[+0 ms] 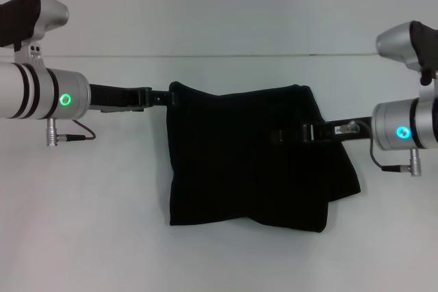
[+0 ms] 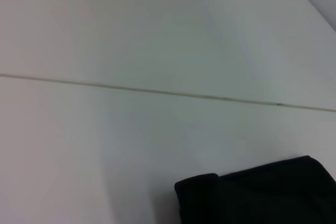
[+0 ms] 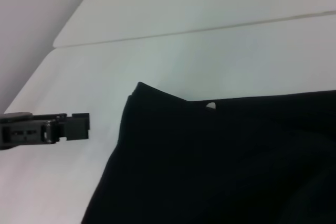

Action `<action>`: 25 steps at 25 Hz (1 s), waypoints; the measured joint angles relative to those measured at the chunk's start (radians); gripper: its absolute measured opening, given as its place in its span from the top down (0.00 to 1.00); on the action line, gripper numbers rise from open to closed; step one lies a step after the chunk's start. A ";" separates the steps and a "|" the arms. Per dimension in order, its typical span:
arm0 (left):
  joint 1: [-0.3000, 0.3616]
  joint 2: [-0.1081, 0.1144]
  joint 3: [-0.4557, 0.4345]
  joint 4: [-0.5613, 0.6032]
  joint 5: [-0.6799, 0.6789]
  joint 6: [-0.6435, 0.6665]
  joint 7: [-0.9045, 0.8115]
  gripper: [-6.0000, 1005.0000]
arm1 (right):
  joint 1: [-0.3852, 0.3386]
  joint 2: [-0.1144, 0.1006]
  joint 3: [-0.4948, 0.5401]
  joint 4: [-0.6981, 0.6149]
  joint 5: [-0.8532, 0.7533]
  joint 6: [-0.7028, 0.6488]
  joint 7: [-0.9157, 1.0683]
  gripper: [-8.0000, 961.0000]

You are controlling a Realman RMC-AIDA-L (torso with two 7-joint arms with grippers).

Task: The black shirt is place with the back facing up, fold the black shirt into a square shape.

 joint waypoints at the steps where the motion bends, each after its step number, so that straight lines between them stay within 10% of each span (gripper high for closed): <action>1: 0.000 0.000 0.000 -0.002 0.000 0.000 0.000 0.10 | 0.002 0.001 -0.002 0.000 -0.004 0.008 0.007 0.48; 25: 0.003 0.000 0.000 -0.009 0.001 0.000 0.015 0.10 | 0.008 0.012 -0.068 0.036 -0.007 0.091 0.072 0.48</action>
